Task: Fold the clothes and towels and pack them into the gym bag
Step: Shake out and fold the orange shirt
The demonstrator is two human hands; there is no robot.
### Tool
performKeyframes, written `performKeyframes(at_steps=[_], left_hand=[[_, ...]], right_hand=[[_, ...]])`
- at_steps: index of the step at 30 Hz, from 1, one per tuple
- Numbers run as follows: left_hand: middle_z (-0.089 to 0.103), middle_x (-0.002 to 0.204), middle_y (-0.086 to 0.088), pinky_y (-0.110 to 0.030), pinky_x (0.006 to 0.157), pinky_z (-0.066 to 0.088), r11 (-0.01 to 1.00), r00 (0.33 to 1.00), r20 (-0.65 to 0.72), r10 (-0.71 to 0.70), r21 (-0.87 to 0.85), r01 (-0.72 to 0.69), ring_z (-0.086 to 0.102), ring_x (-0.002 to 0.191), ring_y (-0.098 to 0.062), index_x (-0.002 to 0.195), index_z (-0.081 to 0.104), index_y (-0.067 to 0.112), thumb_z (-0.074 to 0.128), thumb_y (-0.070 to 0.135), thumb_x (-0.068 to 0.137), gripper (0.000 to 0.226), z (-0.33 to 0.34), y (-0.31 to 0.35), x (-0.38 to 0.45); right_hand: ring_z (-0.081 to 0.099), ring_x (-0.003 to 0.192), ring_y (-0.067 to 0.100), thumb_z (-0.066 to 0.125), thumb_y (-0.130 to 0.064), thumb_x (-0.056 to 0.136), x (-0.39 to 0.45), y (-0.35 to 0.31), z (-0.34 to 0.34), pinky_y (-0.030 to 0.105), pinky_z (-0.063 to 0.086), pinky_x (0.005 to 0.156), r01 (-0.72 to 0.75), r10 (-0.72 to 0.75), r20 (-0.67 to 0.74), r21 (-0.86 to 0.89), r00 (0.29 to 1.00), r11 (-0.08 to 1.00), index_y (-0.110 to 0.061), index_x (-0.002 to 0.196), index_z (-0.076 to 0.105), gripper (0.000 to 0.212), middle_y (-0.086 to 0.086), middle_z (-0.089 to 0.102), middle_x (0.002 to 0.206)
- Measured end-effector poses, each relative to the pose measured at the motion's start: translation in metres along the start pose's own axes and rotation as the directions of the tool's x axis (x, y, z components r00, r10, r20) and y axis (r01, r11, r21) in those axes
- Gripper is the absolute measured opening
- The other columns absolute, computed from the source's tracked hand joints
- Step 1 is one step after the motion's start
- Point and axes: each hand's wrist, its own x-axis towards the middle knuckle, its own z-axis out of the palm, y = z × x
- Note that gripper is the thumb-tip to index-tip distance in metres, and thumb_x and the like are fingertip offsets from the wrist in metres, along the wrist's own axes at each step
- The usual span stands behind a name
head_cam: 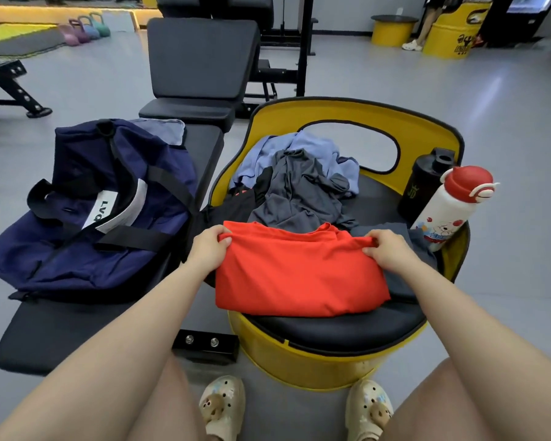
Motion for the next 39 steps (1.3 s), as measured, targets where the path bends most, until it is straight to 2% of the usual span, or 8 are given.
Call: performKeyframes(at_steps=[7, 11, 18, 21, 24, 28, 34, 39], left_hand=[[0.063, 0.107, -0.012, -0.019, 0.074, 0.031, 0.996, 0.981, -0.192, 0.01, -0.085, -0.027, 0.053, 0.095, -0.021, 0.107, 0.063, 0.01, 0.048, 0.012, 0.097, 0.018, 0.018, 0.0, 0.021], [0.051, 0.116, -0.017, -0.026, 0.089, 0.035, 1.0, 0.983, -0.183, 0.01, -0.02, -0.014, 0.052, 0.106, -0.03, 0.11, 0.063, 0.009, 0.051, 0.014, 0.096, 0.019, 0.026, -0.009, 0.029], [0.057, 0.105, -0.009, -0.029, 0.083, 0.038, 0.972, 0.981, -0.136, -0.139, -0.207, 0.109, 0.055, 0.106, -0.028, 0.116, 0.047, 0.01, 0.062, 0.021, 0.091, 0.031, 0.028, -0.01, 0.029], [0.059, 0.118, -0.011, -0.033, 0.088, 0.04, 0.975, 0.981, -0.005, -0.194, -0.114, 0.192, 0.053, 0.115, -0.03, 0.124, 0.05, 0.006, 0.064, 0.03, 0.089, 0.045, 0.028, -0.011, 0.026], [0.06, 0.124, -0.013, -0.035, 0.094, 0.04, 0.979, 0.985, -0.011, -0.17, -0.114, 0.168, 0.052, 0.118, -0.03, 0.123, 0.055, 0.006, 0.058, 0.028, 0.092, 0.038, 0.026, -0.013, 0.024], [0.062, 0.116, -0.011, -0.031, 0.084, 0.037, 0.966, 0.98, -0.114, -0.16, -0.22, 0.132, 0.054, 0.111, -0.029, 0.115, 0.057, 0.009, 0.052, 0.026, 0.095, 0.026, 0.016, -0.011, 0.022], [0.061, 0.119, -0.014, -0.035, 0.089, 0.039, 0.973, 0.97, -0.187, -0.154, -0.202, 0.115, 0.053, 0.113, -0.033, 0.118, 0.055, 0.005, 0.049, 0.025, 0.097, 0.029, 0.005, -0.022, 0.021], [0.058, 0.125, -0.016, -0.038, 0.097, 0.038, 0.968, 0.963, -0.177, -0.202, -0.185, 0.169, 0.051, 0.118, -0.034, 0.126, 0.052, 0.003, 0.049, 0.025, 0.098, 0.036, 0.009, -0.028, 0.025]], right_hand=[[0.054, 0.109, 0.035, 0.054, -0.01, 0.095, 0.029, -0.008, 0.019, 0.03, 0.035, 0.075, 0.021, -0.011, -0.154, 0.064, 0.988, 0.998, -0.006, 0.108, 0.063, 0.017, 0.018, 0.063, 0.111], [0.053, 0.108, 0.035, 0.049, -0.012, 0.098, 0.037, -0.006, 0.032, 0.031, 0.032, 0.071, -0.01, 0.011, -0.08, 0.011, 0.997, 1.0, -0.007, 0.099, 0.054, 0.007, 0.019, 0.061, 0.11], [0.05, 0.108, 0.035, 0.048, -0.016, 0.098, 0.046, -0.012, 0.041, 0.03, 0.031, 0.075, -0.028, 0.029, 0.033, -0.05, 0.999, 0.998, -0.006, 0.114, 0.049, 0.019, 0.021, 0.053, 0.119], [0.051, 0.113, 0.035, 0.047, -0.017, 0.098, 0.046, -0.014, 0.043, 0.031, 0.033, 0.075, -0.045, 0.048, 0.058, -0.051, 0.997, 0.998, -0.007, 0.114, 0.047, 0.019, 0.019, 0.057, 0.12], [0.051, 0.114, 0.035, 0.047, -0.018, 0.098, 0.043, -0.017, 0.044, 0.032, 0.034, 0.076, -0.081, 0.081, 0.02, 0.004, 0.997, 0.997, -0.008, 0.118, 0.047, 0.023, 0.019, 0.056, 0.122], [0.047, 0.122, 0.034, 0.047, -0.018, 0.099, 0.038, -0.022, 0.036, 0.03, 0.033, 0.081, -0.077, 0.086, -0.059, 0.14, 0.995, 0.987, -0.007, 0.127, 0.046, 0.03, 0.017, 0.053, 0.13], [0.047, 0.118, 0.032, 0.049, -0.018, 0.098, 0.034, -0.029, 0.045, 0.028, 0.032, 0.082, 0.0, 0.032, -0.142, 0.216, 0.989, 0.976, -0.004, 0.119, 0.05, 0.025, 0.017, 0.053, 0.126], [0.045, 0.12, 0.03, 0.05, -0.021, 0.098, 0.031, -0.026, 0.049, 0.031, 0.035, 0.09, 0.011, 0.027, -0.164, 0.226, 0.986, 0.974, -0.008, 0.129, 0.043, 0.034, 0.017, 0.046, 0.131]])
